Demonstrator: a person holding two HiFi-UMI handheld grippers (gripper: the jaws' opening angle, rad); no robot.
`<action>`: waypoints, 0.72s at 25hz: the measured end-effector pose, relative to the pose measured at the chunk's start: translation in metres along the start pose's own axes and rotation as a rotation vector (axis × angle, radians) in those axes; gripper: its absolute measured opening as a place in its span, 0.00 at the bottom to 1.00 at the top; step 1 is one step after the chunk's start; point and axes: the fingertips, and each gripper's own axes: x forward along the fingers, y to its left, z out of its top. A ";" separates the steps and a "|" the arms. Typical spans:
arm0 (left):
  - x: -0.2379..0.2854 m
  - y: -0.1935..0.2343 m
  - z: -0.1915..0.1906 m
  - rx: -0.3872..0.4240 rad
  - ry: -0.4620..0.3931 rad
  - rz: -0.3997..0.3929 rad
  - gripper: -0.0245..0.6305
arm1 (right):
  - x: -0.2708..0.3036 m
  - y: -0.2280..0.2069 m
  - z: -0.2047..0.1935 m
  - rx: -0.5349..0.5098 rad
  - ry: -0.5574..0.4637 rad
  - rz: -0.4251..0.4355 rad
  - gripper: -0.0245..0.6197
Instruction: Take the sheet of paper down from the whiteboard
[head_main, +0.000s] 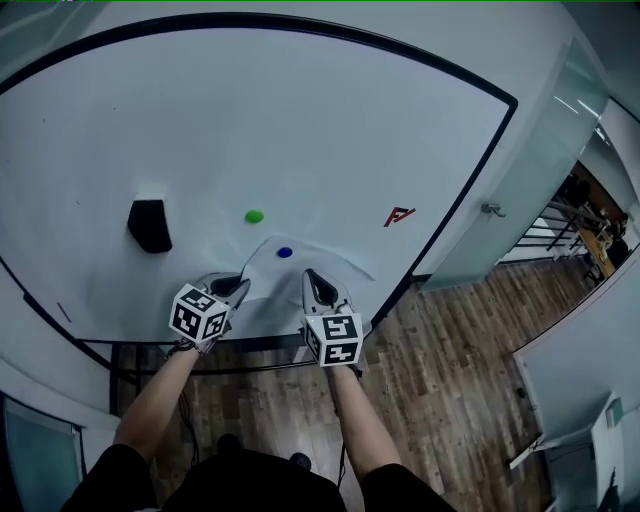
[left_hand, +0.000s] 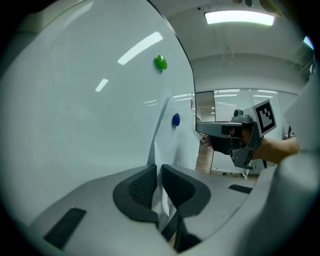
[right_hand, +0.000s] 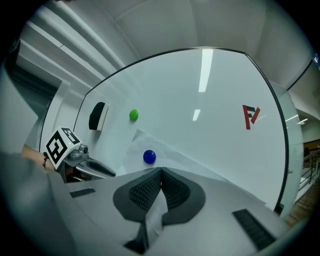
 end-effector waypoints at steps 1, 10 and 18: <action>-0.001 0.000 0.000 0.001 0.000 -0.003 0.11 | 0.001 0.001 0.001 0.000 0.000 0.002 0.07; 0.001 -0.001 0.003 -0.005 -0.018 -0.040 0.09 | 0.007 0.002 0.008 0.005 -0.026 -0.038 0.07; -0.004 0.003 0.006 -0.005 -0.037 -0.041 0.08 | 0.012 0.008 0.025 -0.006 -0.089 -0.074 0.08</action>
